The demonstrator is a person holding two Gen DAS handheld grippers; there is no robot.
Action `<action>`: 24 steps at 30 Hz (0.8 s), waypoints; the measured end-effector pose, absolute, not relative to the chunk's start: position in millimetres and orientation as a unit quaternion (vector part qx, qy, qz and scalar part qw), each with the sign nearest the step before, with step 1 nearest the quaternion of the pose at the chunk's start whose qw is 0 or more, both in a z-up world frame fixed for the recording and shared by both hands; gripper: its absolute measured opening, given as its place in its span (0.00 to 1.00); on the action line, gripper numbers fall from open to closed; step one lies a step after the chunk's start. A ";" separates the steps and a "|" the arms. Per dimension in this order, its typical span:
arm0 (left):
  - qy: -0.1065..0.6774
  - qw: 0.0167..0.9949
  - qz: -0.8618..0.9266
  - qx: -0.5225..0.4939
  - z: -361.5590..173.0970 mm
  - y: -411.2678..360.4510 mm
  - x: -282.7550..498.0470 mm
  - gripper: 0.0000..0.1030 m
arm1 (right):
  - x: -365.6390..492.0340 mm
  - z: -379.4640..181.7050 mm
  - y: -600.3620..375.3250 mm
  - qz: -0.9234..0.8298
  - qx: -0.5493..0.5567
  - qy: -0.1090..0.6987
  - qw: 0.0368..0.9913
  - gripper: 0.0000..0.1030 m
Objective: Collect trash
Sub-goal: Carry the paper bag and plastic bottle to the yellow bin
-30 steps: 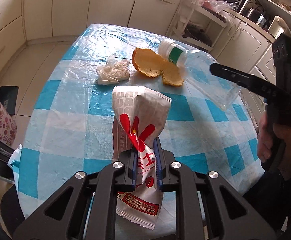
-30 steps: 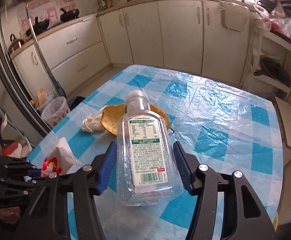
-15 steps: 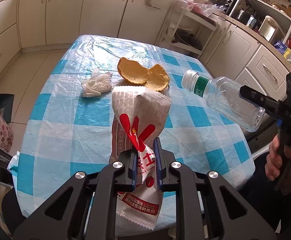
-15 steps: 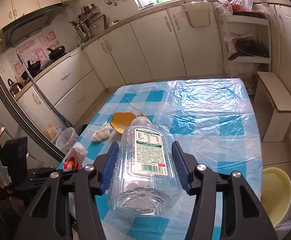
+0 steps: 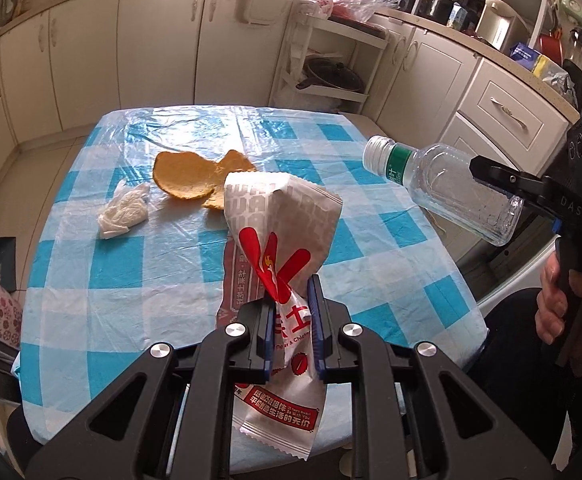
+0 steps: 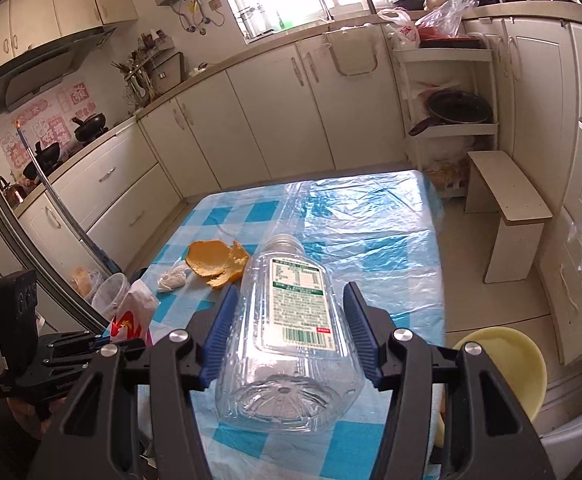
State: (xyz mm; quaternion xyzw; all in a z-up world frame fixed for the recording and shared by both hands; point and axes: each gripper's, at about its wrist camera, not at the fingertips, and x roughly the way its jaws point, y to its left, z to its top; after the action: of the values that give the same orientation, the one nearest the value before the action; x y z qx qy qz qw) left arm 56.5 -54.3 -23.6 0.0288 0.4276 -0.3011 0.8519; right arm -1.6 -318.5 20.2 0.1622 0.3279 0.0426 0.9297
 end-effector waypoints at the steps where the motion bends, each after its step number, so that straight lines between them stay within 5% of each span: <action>1: 0.426 0.851 -0.306 0.032 -21.6 -61.5 55.6 0.14 | -4.8 21.8 -326.4 0.036 0.163 0.327 0.930 0.52; 13: 0.413 0.825 -0.379 0.063 -3.4 -163.6 50.0 0.14 | -42.8 28.3 -426.0 -0.062 0.164 0.340 0.924 0.52; 24: 0.427 0.779 -0.451 0.091 -15.6 -291.7 42.0 0.14 | -41.7 -81.0 -512.3 -0.105 0.251 0.442 0.855 0.56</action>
State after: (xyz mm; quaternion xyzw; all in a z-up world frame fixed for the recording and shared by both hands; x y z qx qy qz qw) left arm 42.0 -291.7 -15.6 0.0905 0.4266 -0.4511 0.7787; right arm -41.7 -512.3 -81.0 0.2508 0.4420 -0.1048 0.8549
